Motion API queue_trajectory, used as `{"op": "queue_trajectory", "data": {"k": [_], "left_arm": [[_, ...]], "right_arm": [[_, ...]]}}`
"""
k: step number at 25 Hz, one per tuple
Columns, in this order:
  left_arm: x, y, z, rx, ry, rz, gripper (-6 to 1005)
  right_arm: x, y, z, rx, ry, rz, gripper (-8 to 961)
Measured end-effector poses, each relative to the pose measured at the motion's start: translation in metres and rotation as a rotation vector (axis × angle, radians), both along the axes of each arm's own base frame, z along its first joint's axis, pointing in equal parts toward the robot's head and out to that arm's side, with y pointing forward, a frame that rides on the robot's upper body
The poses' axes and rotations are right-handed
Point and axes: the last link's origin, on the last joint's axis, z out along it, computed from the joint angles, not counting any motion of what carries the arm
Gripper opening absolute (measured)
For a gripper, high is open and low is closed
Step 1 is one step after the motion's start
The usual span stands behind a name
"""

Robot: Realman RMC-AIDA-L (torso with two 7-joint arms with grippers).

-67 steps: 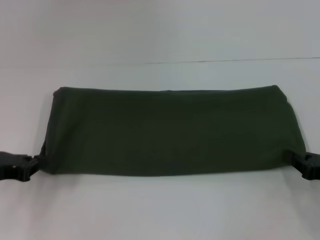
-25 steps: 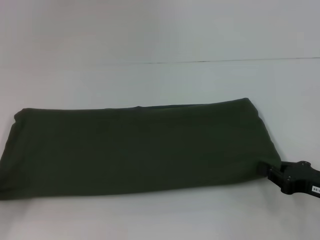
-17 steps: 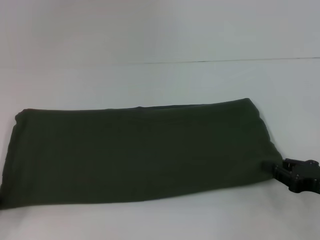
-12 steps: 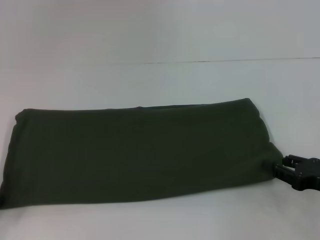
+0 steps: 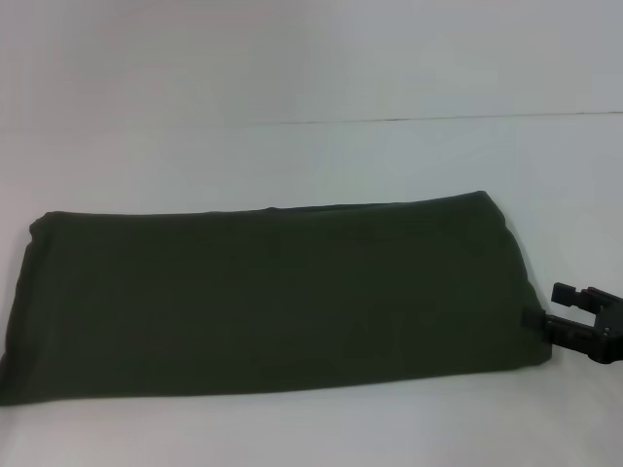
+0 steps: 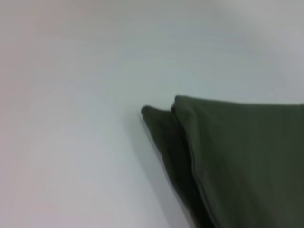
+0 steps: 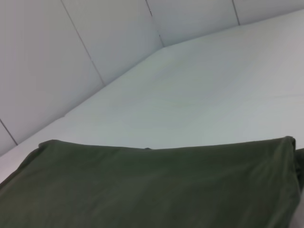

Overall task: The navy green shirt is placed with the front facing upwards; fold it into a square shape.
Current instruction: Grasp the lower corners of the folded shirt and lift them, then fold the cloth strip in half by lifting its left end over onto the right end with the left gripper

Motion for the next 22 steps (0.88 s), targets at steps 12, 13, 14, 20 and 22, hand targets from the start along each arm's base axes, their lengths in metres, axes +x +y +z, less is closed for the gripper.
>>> {"op": "queue_trajectory", "data": {"k": [12, 13, 14, 20, 22], "left_arm": [[0.017, 0.024, 0.014, 0.152, -0.130, -0.015, 755], [0.021, 0.029, 0.014, 0.149, -0.154, 0.000, 755], [0.023, 0.032, 0.014, 0.142, -0.170, 0.011, 755], [0.037, 0.050, 0.006, 0.082, -0.243, 0.086, 754], [0.037, 0.053, 0.003, 0.070, -0.246, 0.121, 753]], "right_arm": [[-0.004, 0.002, 0.024, 0.173, 0.009, 0.071, 879], [-0.007, 0.004, 0.024, 0.175, 0.011, 0.088, 880], [-0.010, 0.006, 0.024, 0.175, 0.011, 0.101, 881], [-0.030, 0.018, 0.018, 0.161, 0.016, 0.204, 878], [-0.036, 0.023, 0.015, 0.147, 0.011, 0.229, 876]]}}
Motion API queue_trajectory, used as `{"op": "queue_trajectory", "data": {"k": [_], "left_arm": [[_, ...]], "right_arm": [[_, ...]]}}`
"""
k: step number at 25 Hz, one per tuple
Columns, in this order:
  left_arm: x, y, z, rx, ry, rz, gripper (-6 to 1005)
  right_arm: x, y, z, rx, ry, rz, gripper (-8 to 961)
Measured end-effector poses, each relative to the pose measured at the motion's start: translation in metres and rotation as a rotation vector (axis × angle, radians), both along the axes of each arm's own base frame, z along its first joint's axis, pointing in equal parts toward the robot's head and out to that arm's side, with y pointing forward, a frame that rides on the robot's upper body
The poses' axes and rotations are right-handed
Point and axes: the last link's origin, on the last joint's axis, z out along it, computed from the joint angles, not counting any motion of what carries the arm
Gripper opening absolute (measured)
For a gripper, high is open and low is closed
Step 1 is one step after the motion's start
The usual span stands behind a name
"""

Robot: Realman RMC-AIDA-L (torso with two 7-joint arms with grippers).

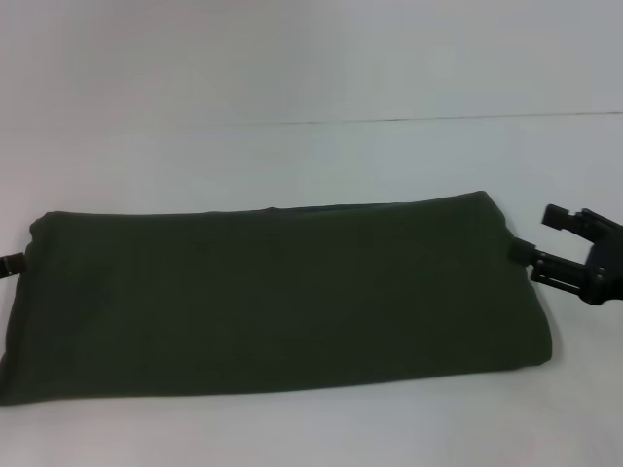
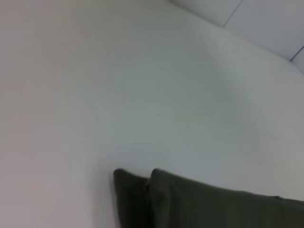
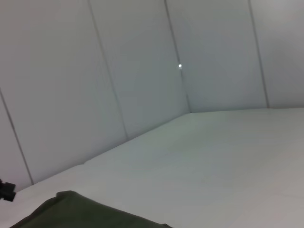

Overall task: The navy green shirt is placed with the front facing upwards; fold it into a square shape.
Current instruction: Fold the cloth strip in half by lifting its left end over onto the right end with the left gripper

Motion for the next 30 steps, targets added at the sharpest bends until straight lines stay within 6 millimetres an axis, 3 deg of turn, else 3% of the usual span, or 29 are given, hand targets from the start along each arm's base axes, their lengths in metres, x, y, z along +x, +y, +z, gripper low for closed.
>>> {"op": "queue_trajectory", "data": {"k": [13, 30], "left_arm": [[-0.010, 0.009, -0.015, -0.044, 0.012, 0.152, 750], [-0.010, 0.019, -0.027, -0.090, 0.060, 0.156, 877]], "right_arm": [[-0.019, 0.022, -0.011, -0.040, -0.023, 0.048, 873], [-0.026, 0.028, -0.027, -0.088, -0.025, 0.046, 867]]}}
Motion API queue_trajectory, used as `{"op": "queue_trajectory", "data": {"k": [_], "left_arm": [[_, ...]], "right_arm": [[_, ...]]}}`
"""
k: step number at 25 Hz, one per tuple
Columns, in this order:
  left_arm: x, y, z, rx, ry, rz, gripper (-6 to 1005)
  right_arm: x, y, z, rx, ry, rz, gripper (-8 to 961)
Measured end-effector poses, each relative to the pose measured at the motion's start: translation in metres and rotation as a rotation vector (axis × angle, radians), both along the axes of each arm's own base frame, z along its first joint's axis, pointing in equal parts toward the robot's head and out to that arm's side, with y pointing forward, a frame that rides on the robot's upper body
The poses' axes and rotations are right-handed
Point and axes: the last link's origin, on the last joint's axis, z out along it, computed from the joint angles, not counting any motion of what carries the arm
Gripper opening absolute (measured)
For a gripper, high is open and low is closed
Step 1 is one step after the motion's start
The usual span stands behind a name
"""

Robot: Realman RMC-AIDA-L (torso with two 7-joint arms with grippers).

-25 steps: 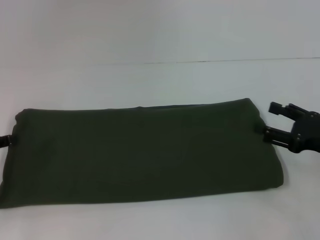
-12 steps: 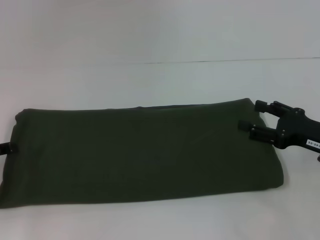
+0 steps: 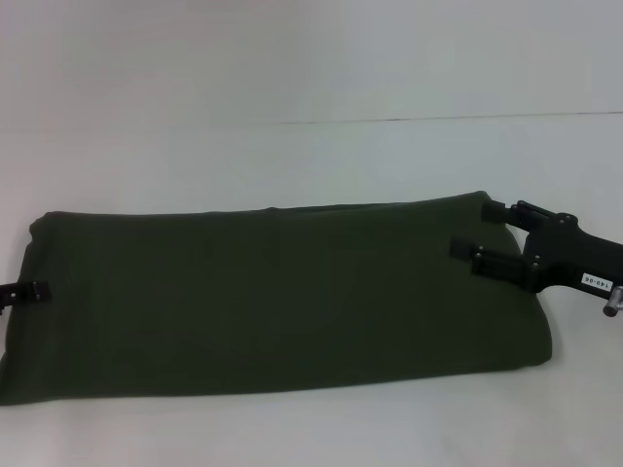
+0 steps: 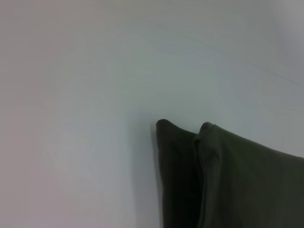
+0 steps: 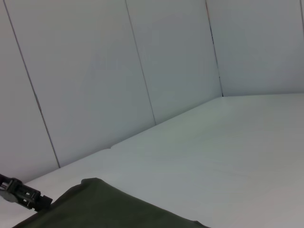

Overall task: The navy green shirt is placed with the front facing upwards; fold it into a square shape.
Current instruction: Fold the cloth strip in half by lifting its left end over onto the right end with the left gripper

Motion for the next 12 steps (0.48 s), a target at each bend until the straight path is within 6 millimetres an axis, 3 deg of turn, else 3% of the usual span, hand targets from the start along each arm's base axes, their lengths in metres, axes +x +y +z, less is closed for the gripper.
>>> {"op": "queue_trajectory", "data": {"k": [12], "left_arm": [[-0.0029, -0.0020, 0.0003, -0.021, 0.020, 0.008, 883]], "right_arm": [[0.0003, -0.0010, -0.0026, -0.008, 0.009, -0.008, 858]]}}
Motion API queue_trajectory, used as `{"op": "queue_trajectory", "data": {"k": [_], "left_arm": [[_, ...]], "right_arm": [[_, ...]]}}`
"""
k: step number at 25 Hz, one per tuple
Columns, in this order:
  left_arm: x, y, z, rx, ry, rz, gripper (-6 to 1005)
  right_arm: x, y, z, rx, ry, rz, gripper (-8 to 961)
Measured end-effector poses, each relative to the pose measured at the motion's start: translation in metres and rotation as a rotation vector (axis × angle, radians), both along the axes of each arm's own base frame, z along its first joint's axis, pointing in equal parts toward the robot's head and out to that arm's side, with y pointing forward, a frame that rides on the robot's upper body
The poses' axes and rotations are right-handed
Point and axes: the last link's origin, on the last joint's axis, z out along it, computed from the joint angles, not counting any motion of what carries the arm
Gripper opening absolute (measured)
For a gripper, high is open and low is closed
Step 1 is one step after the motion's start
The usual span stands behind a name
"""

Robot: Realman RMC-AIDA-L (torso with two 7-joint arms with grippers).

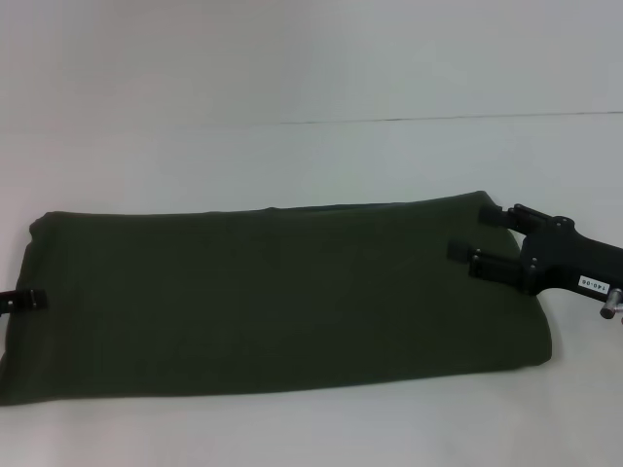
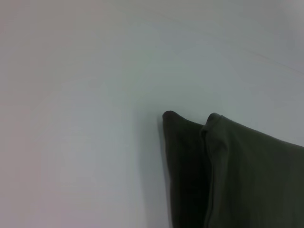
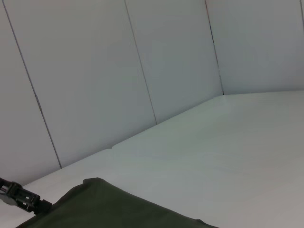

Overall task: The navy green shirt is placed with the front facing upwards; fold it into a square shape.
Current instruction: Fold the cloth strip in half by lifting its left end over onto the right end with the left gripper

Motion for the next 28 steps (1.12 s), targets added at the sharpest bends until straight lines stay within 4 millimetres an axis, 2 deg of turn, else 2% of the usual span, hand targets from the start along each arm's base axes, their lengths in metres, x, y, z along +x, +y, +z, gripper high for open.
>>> {"op": "queue_trajectory", "data": {"k": [28], "left_arm": [[0.003, 0.003, -0.013, -0.028, -0.045, 0.003, 878]], "right_arm": [[-0.001, 0.000, 0.000, 0.000, 0.002, 0.001, 839]]}}
